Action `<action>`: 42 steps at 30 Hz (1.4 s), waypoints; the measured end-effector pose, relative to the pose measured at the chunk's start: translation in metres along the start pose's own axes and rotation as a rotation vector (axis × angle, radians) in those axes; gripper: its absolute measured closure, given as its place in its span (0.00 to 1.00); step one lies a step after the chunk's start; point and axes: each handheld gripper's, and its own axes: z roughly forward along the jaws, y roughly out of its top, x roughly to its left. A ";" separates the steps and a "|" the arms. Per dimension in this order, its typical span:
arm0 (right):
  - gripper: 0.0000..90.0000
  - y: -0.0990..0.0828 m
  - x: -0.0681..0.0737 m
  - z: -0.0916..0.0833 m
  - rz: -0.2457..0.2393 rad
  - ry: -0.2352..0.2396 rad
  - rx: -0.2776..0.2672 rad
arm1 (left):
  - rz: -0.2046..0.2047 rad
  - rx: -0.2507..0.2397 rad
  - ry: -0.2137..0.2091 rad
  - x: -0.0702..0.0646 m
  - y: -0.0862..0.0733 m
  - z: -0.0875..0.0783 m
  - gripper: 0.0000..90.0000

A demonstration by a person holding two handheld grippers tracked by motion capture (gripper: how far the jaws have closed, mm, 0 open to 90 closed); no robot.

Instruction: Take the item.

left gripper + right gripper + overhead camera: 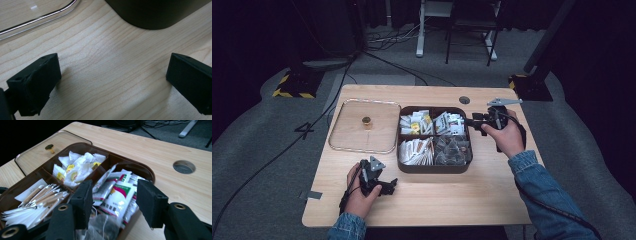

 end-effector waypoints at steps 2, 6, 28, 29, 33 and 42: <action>0.53 0.005 0.003 0.008 0.001 0.011 0.014 | -0.001 -0.003 0.000 0.000 0.000 0.001 0.00; 0.53 0.014 0.010 0.026 0.000 0.032 0.036 | 0.000 -0.003 0.000 0.000 0.000 0.001 0.00; 0.51 0.014 0.021 0.094 0.043 0.018 0.091 | 0.002 -0.004 0.001 0.000 0.001 0.001 0.00; 0.51 0.013 0.020 0.095 0.055 0.010 0.091 | 0.001 -0.004 0.001 0.000 0.001 0.001 0.00; 0.53 0.009 0.017 0.097 0.076 -0.016 0.104 | 0.002 -0.003 0.001 0.000 0.001 0.001 0.00; 0.72 0.001 0.022 0.107 0.092 0.027 0.186 | 0.005 -0.002 0.001 0.000 0.001 0.001 0.00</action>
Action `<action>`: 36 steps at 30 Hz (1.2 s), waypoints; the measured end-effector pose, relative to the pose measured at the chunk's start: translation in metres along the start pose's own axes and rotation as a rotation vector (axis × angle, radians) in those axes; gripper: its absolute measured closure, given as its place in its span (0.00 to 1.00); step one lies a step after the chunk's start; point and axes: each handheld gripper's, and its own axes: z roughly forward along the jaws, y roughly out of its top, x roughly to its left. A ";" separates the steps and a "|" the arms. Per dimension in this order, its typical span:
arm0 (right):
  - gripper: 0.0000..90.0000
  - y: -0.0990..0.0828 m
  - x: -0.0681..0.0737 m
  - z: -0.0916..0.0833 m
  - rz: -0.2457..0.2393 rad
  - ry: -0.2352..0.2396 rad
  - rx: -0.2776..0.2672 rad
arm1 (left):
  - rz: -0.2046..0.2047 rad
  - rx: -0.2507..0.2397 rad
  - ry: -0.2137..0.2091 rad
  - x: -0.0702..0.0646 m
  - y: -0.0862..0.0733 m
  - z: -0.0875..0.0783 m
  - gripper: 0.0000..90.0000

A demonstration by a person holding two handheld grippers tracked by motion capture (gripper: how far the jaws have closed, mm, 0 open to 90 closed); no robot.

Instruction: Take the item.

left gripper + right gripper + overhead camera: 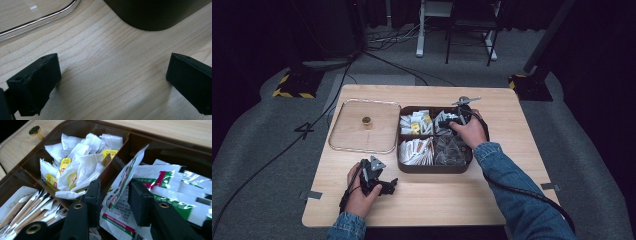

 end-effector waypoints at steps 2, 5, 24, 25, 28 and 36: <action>0.74 -0.001 0.001 0.004 0.000 0.000 0.014 | 0.001 0.000 0.000 0.000 0.000 0.000 0.00; 0.75 -0.003 0.001 0.012 0.004 0.000 0.031 | 0.001 0.000 0.000 0.000 0.000 0.000 0.00; 0.94 0.004 0.003 -0.008 0.048 -0.009 -0.017 | 0.001 0.001 -0.007 0.000 0.001 0.001 0.00; 0.94 0.005 0.004 -0.011 0.050 0.000 -0.030 | 0.003 0.003 -0.010 0.000 0.002 0.001 0.00; 0.94 0.007 0.004 -0.022 0.051 0.012 -0.060 | 0.005 0.002 -0.012 0.000 0.002 0.002 0.00; 0.94 0.012 0.002 -0.055 0.041 0.052 -0.130 | 0.005 0.002 -0.011 0.000 0.002 0.002 0.00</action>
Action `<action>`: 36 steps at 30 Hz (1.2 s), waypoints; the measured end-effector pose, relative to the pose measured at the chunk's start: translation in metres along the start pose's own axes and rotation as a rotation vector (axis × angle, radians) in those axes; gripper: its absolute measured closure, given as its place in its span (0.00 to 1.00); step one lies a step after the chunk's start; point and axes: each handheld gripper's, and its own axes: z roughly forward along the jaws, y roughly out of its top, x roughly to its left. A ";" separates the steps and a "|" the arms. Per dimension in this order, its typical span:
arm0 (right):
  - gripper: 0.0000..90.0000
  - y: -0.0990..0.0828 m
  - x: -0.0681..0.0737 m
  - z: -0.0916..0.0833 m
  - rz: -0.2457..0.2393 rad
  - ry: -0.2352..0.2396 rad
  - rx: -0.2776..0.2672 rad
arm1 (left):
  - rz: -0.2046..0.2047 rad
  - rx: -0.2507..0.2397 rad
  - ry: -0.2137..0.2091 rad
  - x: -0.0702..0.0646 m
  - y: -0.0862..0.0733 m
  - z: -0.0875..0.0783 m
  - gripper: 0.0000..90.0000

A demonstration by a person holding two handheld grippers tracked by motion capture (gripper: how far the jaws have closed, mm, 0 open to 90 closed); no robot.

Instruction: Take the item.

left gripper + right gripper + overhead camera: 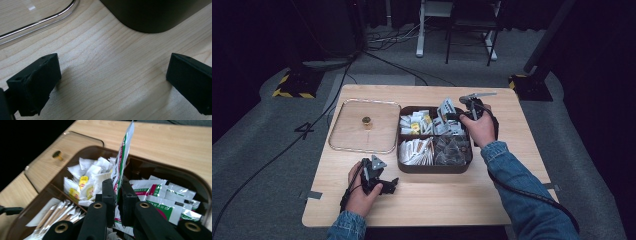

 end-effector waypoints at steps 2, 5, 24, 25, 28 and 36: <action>0.94 0.001 0.001 -0.009 -0.004 0.009 -0.013 | 0.000 0.000 0.000 0.000 0.000 0.000 0.00; 0.94 0.003 0.001 -0.022 -0.004 0.019 -0.029 | 0.000 0.000 0.000 0.000 0.000 0.000 0.00; 0.94 -0.006 -0.014 -0.099 -0.006 -0.003 -0.092 | 0.019 0.001 -0.007 0.002 0.002 0.001 0.00; 0.94 -0.006 -0.014 -0.099 -0.006 -0.003 -0.092 | 0.019 0.001 -0.007 0.002 0.002 0.001 0.00; 0.94 -0.020 -0.017 -0.115 -0.005 -0.013 -0.115 | 0.018 0.001 -0.007 0.002 0.002 0.001 0.00; 0.94 -0.054 -0.024 -0.140 0.017 -0.026 -0.141 | 0.022 -0.001 -0.009 0.002 0.002 0.002 0.00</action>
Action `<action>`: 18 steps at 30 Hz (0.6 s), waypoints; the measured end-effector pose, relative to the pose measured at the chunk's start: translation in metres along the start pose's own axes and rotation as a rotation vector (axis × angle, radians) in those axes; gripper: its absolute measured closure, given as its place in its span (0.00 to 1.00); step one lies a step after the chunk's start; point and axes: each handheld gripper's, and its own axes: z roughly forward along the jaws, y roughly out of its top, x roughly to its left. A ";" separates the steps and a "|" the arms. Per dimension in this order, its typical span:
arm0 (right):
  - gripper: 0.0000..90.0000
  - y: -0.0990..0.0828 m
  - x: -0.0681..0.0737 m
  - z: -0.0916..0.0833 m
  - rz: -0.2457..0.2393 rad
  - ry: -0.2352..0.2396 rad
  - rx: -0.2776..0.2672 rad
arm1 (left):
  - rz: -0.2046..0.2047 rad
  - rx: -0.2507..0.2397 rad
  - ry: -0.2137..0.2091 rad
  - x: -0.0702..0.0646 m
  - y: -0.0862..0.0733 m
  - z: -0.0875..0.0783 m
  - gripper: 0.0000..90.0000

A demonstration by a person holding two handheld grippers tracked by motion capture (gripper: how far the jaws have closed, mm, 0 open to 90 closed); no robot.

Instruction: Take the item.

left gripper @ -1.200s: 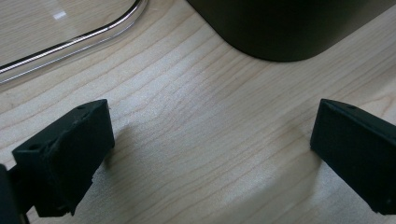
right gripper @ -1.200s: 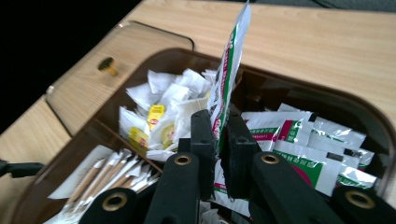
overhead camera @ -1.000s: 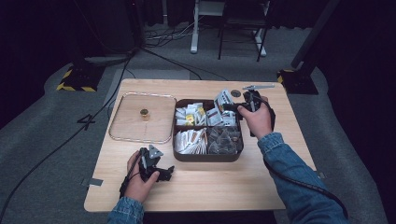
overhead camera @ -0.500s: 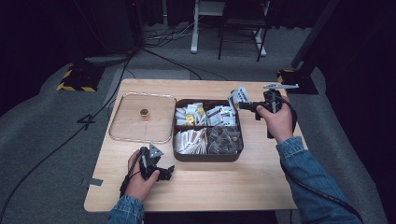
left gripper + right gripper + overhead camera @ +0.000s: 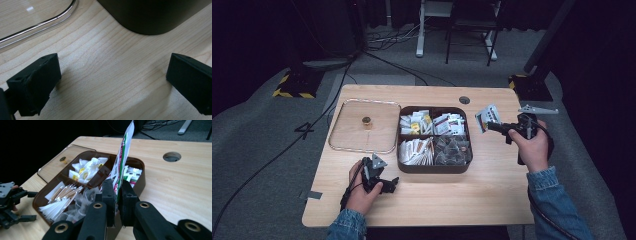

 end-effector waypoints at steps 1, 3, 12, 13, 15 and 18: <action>0.94 -0.002 0.000 -0.004 0.005 0.003 -0.005 | 0.000 0.000 0.000 0.000 0.000 0.000 0.00; 0.94 -0.008 -0.001 -0.011 0.005 -0.004 -0.010 | 0.000 0.000 0.001 0.000 0.000 0.000 0.00; 0.94 -0.026 -0.017 -0.020 0.037 -0.053 0.037 | 0.001 0.000 0.002 0.000 0.000 0.000 0.00; 0.94 -0.028 -0.019 -0.019 0.039 -0.060 0.043 | 0.001 0.000 0.002 0.000 0.000 0.000 0.00; 0.94 -0.031 -0.024 -0.019 0.046 -0.068 0.053 | 0.000 -0.001 0.000 0.000 0.000 0.000 0.00; 0.94 -0.036 -0.030 -0.017 0.042 -0.072 0.059 | 0.001 0.000 0.002 0.000 0.000 0.000 0.00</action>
